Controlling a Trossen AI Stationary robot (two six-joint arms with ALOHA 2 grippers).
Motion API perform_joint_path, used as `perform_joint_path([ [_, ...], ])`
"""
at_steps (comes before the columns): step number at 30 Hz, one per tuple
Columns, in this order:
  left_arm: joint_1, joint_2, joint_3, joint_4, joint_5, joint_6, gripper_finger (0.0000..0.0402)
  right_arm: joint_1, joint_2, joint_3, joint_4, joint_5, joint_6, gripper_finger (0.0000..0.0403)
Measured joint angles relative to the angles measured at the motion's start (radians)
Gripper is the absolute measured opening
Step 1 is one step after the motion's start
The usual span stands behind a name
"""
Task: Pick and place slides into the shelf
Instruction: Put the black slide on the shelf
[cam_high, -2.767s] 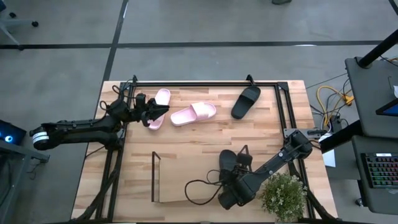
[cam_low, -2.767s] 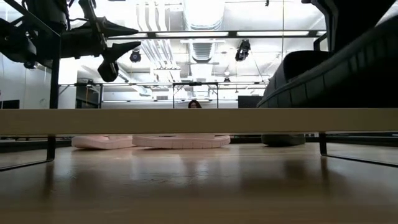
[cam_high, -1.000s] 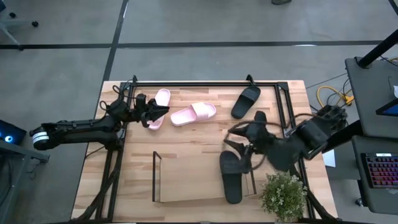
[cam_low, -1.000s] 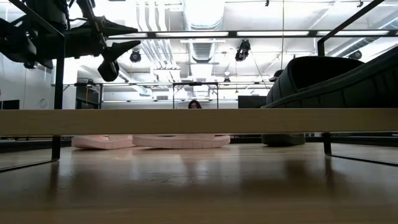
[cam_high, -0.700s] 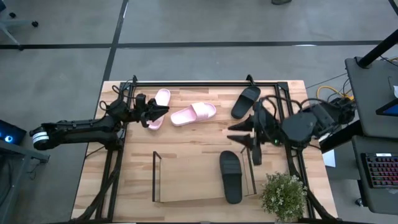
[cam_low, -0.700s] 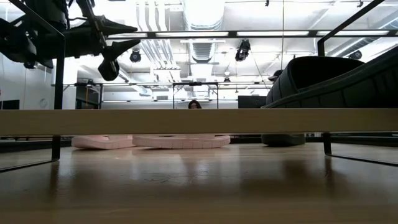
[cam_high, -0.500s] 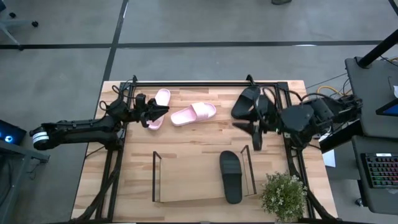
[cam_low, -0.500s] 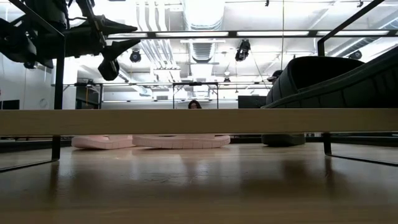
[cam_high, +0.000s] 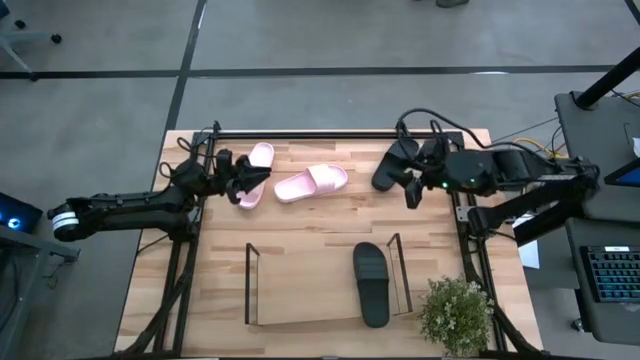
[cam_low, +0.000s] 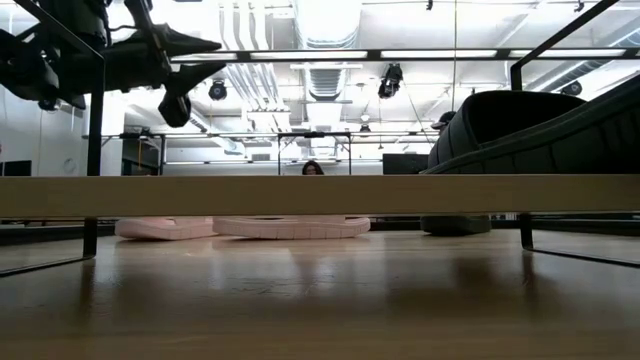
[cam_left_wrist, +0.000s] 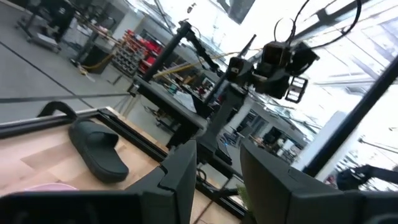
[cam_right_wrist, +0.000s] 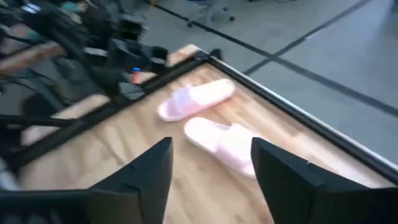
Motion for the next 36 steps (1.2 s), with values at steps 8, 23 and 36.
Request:
perform_joint_path([
  [8, 0.0, 0.0, 0.0, -0.002, -0.054, 0.0, 0.011, -0.191, 0.063, 0.038, -0.267, -0.001, -0.077, 0.0261],
  [23, 0.0, 0.0, 0.0, -0.007, -0.078, 0.001, 0.011, -0.476, 0.272, 0.068, -0.373, -0.109, -0.203, 0.0254],
  [36, 0.0, 0.0, -0.001, -0.035, -0.077, 0.006, 0.011, -0.494, 0.592, 0.236, -0.624, -0.109, -0.252, 0.0242],
])
